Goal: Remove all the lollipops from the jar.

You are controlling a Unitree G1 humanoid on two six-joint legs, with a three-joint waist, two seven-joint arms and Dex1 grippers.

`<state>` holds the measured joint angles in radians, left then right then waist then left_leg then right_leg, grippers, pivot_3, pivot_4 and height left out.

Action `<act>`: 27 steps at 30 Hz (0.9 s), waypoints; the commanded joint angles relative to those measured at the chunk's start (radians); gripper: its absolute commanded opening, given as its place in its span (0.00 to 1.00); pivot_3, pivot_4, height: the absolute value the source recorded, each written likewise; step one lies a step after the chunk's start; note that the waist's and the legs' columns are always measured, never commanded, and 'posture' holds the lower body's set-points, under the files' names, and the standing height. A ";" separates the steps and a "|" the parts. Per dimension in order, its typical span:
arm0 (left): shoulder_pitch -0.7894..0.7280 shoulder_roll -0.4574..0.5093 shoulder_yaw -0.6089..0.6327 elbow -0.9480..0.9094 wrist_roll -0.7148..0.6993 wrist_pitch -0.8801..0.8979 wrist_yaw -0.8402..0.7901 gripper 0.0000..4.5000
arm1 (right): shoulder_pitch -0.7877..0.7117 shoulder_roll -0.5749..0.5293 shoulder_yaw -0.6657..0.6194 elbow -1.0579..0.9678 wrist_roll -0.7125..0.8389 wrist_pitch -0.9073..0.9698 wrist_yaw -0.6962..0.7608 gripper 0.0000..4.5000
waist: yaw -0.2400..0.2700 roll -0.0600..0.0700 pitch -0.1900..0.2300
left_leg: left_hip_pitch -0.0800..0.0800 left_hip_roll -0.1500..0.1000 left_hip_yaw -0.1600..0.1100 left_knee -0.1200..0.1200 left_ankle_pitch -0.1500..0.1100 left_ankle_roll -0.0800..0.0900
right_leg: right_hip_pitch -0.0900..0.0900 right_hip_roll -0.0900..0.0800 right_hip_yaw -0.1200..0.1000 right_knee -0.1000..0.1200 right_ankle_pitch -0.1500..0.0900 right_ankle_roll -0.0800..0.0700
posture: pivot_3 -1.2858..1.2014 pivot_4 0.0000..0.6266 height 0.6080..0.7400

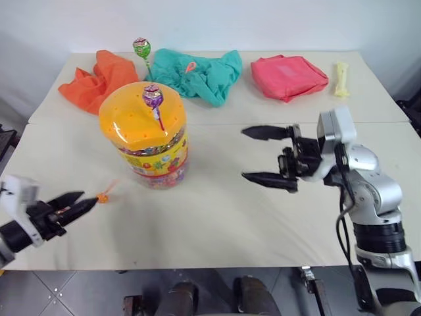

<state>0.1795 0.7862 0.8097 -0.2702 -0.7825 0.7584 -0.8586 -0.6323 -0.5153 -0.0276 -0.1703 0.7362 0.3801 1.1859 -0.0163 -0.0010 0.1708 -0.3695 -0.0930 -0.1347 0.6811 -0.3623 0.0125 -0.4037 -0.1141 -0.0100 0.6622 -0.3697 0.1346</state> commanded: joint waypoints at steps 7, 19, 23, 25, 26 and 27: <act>-0.115 -0.015 0.183 0.006 -0.230 -0.168 -0.177 0.56 | -0.237 0.226 0.183 0.034 -0.135 0.067 -0.222 1.00 | -0.035 0.000 0.000 | 0.000 0.000 0.000 0.001 0.000 0.000 | -0.004 0.000 -0.002 0.006 0.000 0.000 | 0.52 0.24 1.00; -0.105 -0.009 0.161 -0.034 -0.308 -0.159 -0.132 0.57 | -0.360 0.396 0.263 0.163 -0.267 0.032 -0.295 0.78 | -0.049 0.000 0.000 | 0.001 0.000 -0.004 0.001 0.000 0.000 | -0.006 0.000 -0.004 0.017 0.002 -0.004 | 0.52 0.24 1.00; -0.105 -0.003 0.161 -0.046 -0.322 -0.155 -0.133 0.57 | -0.370 0.428 0.252 0.160 -0.248 0.038 -0.286 0.47 | -0.058 0.000 0.000 | 0.001 0.000 -0.004 0.001 0.000 0.000 | -0.006 0.000 -0.004 0.017 0.003 -0.005 | 0.52 0.24 1.00; -0.106 -0.001 0.162 -0.047 -0.326 -0.154 -0.132 0.57 | -0.370 0.436 0.245 0.162 -0.246 0.038 -0.281 0.31 | -0.066 0.000 0.000 | 0.001 0.000 -0.005 0.000 0.000 0.000 | -0.006 0.000 -0.004 0.018 0.003 -0.005 | 0.52 0.24 1.00; -0.108 0.001 0.162 -0.049 -0.328 -0.155 -0.134 0.57 | -0.372 0.440 0.238 0.168 -0.244 0.036 -0.280 0.24 | -0.068 0.000 0.000 | 0.001 0.000 -0.005 0.000 0.000 0.000 | -0.006 0.000 -0.005 0.018 0.003 -0.005 | 0.52 0.24 1.00; -0.114 0.003 0.163 -0.049 -0.333 -0.154 -0.133 0.57 | -0.378 0.445 0.225 0.182 -0.241 0.030 -0.279 0.16 | -0.069 0.000 0.000 | 0.001 0.000 -0.006 0.000 0.000 0.000 | -0.006 0.000 -0.005 0.018 0.003 -0.005 | 0.52 0.24 1.00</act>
<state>0.0694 0.7687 0.9589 -0.3015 -1.0816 0.6201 -0.9934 -0.9763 -0.0841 0.2313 0.0183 0.4739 0.4322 0.9033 -0.0858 -0.0014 0.1703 -0.3688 -0.0932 -0.1402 0.6815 -0.3625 0.0121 -0.4102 -0.1143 -0.0147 0.6805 -0.3670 0.1299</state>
